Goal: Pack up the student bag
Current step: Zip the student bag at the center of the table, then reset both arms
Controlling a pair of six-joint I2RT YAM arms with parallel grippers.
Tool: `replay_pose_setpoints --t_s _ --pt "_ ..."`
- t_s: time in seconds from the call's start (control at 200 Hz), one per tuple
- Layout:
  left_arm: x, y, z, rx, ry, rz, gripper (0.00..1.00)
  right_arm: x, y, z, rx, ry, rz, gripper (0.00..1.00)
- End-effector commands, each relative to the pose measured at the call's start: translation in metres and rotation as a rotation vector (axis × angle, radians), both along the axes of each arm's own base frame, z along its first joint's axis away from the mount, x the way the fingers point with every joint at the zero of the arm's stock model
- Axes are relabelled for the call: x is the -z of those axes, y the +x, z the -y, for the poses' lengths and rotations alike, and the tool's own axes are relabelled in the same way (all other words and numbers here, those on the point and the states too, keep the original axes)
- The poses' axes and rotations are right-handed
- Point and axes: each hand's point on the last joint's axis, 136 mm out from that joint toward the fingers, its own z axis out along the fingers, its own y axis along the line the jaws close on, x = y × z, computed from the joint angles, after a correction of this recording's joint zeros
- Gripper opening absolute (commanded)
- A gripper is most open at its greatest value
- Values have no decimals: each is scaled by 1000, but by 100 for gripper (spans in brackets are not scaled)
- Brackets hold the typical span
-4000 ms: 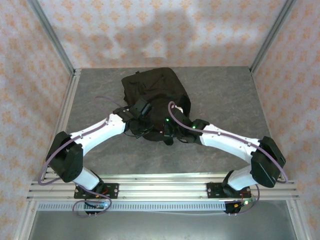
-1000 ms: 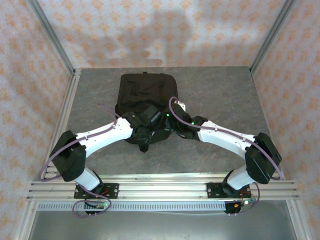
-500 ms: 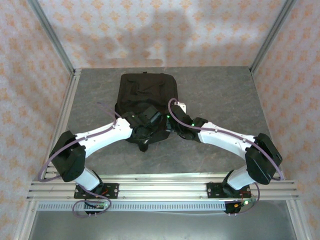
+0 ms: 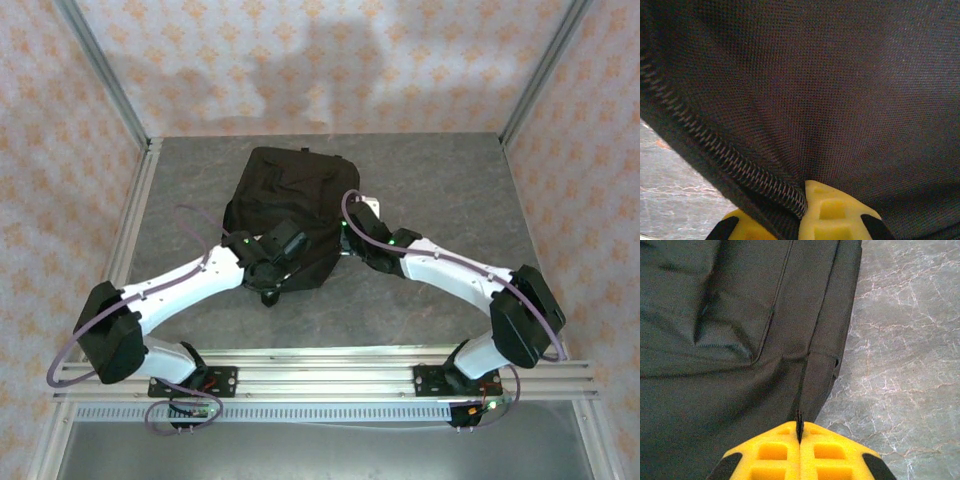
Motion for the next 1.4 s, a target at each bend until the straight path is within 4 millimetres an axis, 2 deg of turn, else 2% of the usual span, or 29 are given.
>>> replay_pose_setpoints --t_s 0.0,0.235,0.365,0.465,0.565,0.701,0.821,0.896,1.011,1.236,1.256,1.331,1.396 --pt "6 -23 -35 66 154 -49 0 -2 22 25 71 -84 21 0" --pt "4 -25 -34 98 139 -38 0 -4 51 49 157 -84 31 0" --pt "0 -22 -26 132 113 -21 0 -5 66 59 193 -82 35 0" --pt "-1 -17 -11 191 85 -9 0 -10 77 69 229 -78 42 0" --pt "-7 -10 13 281 54 14 0 -16 84 80 265 -57 53 0" --pt "-21 1 59 420 7 48 0 -22 79 84 274 -44 60 0" --pt "-30 3 102 539 -7 50 0 -22 67 102 332 -50 88 0" --pt "-32 0 120 591 6 35 0 -23 61 115 368 -63 106 0" --pt "-33 -3 133 617 9 19 0 -15 56 128 386 -40 78 0" --pt "-23 -7 131 587 9 -26 1 -19 48 133 375 -34 93 0" --pt "-23 -8 131 588 11 -30 7 -21 48 132 369 -32 94 7" --pt "-28 -7 125 588 38 -28 45 -32 46 131 352 -25 109 49" --pt "-38 -6 120 598 47 11 60 -49 43 130 328 -9 142 84"
